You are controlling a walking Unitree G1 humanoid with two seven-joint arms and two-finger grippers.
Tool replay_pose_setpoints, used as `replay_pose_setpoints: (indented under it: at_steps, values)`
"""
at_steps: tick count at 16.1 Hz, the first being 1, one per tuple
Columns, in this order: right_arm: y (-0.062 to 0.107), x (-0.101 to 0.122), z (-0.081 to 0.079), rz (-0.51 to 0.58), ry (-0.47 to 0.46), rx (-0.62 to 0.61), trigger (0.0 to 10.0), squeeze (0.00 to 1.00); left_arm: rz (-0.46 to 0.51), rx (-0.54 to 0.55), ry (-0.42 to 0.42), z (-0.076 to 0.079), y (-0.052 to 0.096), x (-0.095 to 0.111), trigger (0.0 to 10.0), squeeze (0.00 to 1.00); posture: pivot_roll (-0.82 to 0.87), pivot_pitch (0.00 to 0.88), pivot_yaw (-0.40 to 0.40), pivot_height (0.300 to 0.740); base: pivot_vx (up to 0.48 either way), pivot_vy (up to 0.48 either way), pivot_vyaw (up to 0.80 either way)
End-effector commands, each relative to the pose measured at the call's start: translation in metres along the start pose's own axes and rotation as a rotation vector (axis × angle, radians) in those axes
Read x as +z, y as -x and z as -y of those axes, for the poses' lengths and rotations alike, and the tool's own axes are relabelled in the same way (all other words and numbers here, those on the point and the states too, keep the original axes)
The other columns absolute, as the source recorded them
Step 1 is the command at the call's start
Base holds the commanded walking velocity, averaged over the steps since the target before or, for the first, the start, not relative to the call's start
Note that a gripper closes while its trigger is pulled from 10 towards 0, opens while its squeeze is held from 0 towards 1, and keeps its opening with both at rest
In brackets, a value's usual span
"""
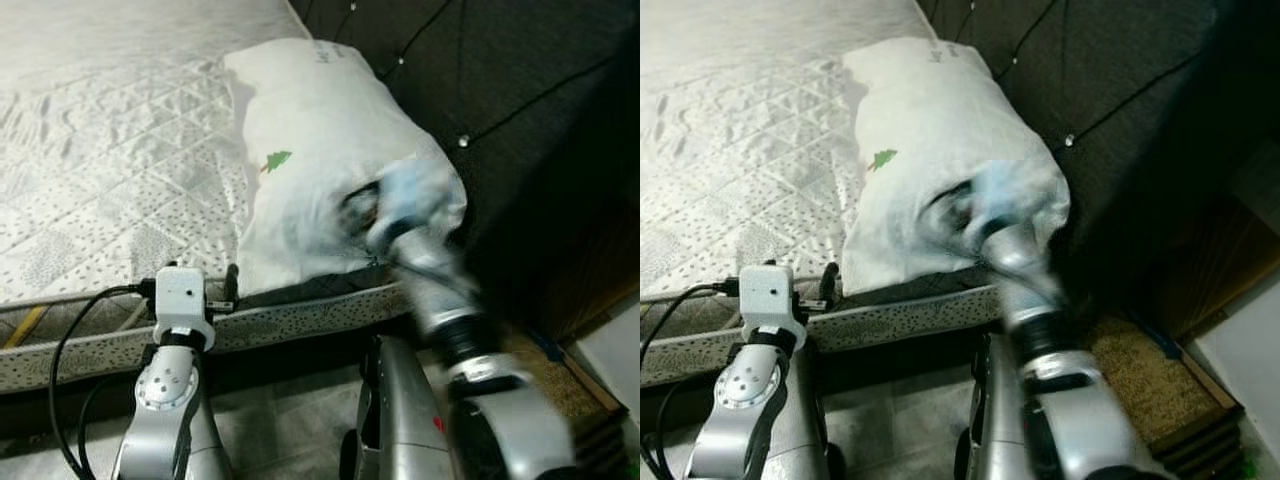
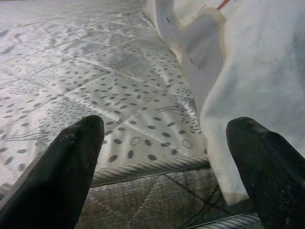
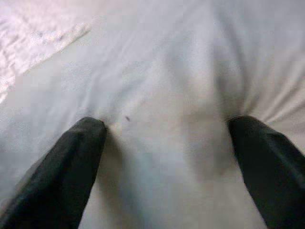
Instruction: Clean up the room
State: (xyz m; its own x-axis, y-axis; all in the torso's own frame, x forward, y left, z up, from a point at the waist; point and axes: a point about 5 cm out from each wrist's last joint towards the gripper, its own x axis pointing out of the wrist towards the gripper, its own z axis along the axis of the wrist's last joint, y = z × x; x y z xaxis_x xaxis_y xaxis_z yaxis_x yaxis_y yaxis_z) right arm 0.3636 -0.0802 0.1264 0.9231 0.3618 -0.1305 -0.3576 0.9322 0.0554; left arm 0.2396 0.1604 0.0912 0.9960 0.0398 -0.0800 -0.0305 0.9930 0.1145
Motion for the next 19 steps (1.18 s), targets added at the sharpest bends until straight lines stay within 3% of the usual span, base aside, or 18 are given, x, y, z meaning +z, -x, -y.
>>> replay_pose_setpoints:
  at_steps: [1,2,3,4,5,6,9,10,14,19]
  values:
    - [0.001,-0.027,-0.005,-0.162,-0.027,0.011,10.0,1.00,0.003,0.008,-0.002,0.000,0.000,0.001,10.0,0.00,0.08,0.000,-0.112,0.464,0.000,0.000,0.00]
    - [0.004,-0.043,-0.011,-0.236,-0.047,0.018,10.0,1.00,0.003,0.013,0.000,0.000,0.000,0.001,10.0,0.00,0.09,0.000,-0.116,0.464,0.000,0.000,0.00]
    - [0.007,-0.046,-0.012,-0.226,-0.062,0.018,10.0,1.00,0.004,0.017,0.001,-0.001,0.000,0.001,10.0,0.00,0.09,0.000,-0.116,0.464,0.000,0.000,0.00]
    - [0.008,-0.028,-0.007,-0.080,-0.097,0.001,10.0,1.00,0.004,0.019,0.010,-0.002,0.000,0.001,10.0,0.00,0.08,0.000,-0.115,0.464,0.000,0.000,0.00]
    - [0.010,-0.019,-0.005,-0.020,-0.108,-0.005,10.0,1.00,0.003,0.015,0.017,-0.002,0.000,0.001,10.0,0.00,0.07,0.000,-0.111,0.464,0.000,0.000,0.00]
    - [0.015,-0.010,0.000,0.057,-0.098,-0.018,10.0,0.00,-0.001,0.008,0.019,-0.001,0.000,0.000,10.0,0.00,0.06,0.000,-0.108,0.464,0.000,0.000,0.00]
    - [0.032,-0.007,0.010,0.156,-0.108,-0.067,10.0,0.00,0.007,-0.010,0.022,0.005,-0.006,0.001,10.0,0.00,0.05,0.000,-0.101,0.464,0.000,0.000,0.00]
    - [0.043,-0.017,0.012,0.158,-0.124,-0.092,10.0,0.00,0.006,-0.019,0.028,0.008,-0.009,0.001,10.0,0.00,0.05,0.000,-0.094,0.464,0.000,0.000,0.00]
    - [0.059,-0.024,0.017,0.146,-0.113,-0.161,10.0,0.00,0.008,-0.026,0.029,0.008,-0.009,0.001,10.0,0.00,0.04,0.000,-0.080,0.464,0.000,0.000,0.00]
    - [0.055,-0.014,0.014,0.171,-0.112,-0.132,10.0,0.00,0.007,-0.017,0.046,0.009,-0.011,0.001,10.0,0.00,0.03,0.000,-0.079,0.521,0.000,0.000,0.00]
